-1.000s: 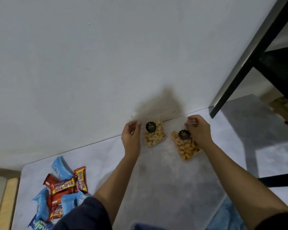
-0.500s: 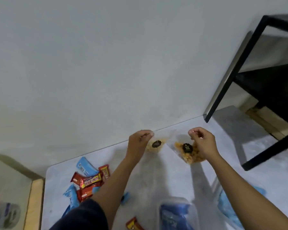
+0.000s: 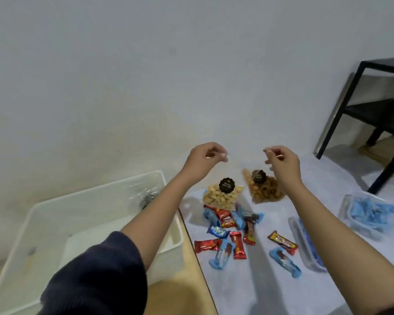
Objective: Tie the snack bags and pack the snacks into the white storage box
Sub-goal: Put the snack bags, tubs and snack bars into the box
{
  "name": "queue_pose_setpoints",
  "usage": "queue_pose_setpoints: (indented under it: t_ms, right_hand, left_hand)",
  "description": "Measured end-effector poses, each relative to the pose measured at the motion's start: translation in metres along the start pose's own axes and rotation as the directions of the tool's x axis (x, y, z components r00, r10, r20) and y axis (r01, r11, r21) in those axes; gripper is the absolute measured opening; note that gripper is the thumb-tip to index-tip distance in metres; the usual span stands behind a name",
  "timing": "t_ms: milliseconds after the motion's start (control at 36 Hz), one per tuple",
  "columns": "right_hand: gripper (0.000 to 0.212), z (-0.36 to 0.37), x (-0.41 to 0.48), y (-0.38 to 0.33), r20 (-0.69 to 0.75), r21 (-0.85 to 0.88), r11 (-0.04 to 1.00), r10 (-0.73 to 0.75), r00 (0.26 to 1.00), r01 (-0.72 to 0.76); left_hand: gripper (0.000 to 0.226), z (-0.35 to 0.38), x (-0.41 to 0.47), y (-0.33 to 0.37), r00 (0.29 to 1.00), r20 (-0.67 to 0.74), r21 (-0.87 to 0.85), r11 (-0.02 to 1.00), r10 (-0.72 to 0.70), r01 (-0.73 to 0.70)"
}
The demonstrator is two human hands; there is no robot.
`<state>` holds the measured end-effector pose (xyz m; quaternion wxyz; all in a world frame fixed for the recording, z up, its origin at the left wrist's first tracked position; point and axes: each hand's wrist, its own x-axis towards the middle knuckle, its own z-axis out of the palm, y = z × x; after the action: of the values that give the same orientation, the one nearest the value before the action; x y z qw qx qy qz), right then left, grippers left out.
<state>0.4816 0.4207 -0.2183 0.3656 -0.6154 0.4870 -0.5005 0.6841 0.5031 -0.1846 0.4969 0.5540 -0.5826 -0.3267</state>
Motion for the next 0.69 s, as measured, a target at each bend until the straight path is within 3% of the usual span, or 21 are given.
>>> queue_pose_setpoints:
  t_ms: [194,417,583,694]
  right_hand:
    - [0.015,0.092,-0.043,-0.088,0.327,0.097,0.988,-0.145,0.934,0.119]
    - [0.006,0.189,-0.082,-0.118,0.534,0.190,0.970,-0.230,0.814,0.149]
    - [0.018,0.232,-0.107,-0.088,0.650,0.024,0.992,-0.111,0.752,0.126]
    - [0.017,0.241,-0.113,-0.062,0.722,-0.168,0.947,-0.071,0.688,0.274]
  left_hand:
    - [0.012,-0.104,-0.063,0.019,0.996,-0.069,-0.041,0.998,-0.060,0.057]
    - [0.017,-0.181,-0.126,-0.010,0.923,-0.331,-0.072,0.980,-0.198,0.185]
    - [0.018,-0.192,-0.161,-0.055,0.846,-0.386,-0.146,0.930,-0.368,0.338]
    - [0.017,-0.180,-0.172,-0.086,0.753,-0.416,-0.248,0.860,-0.510,0.446]
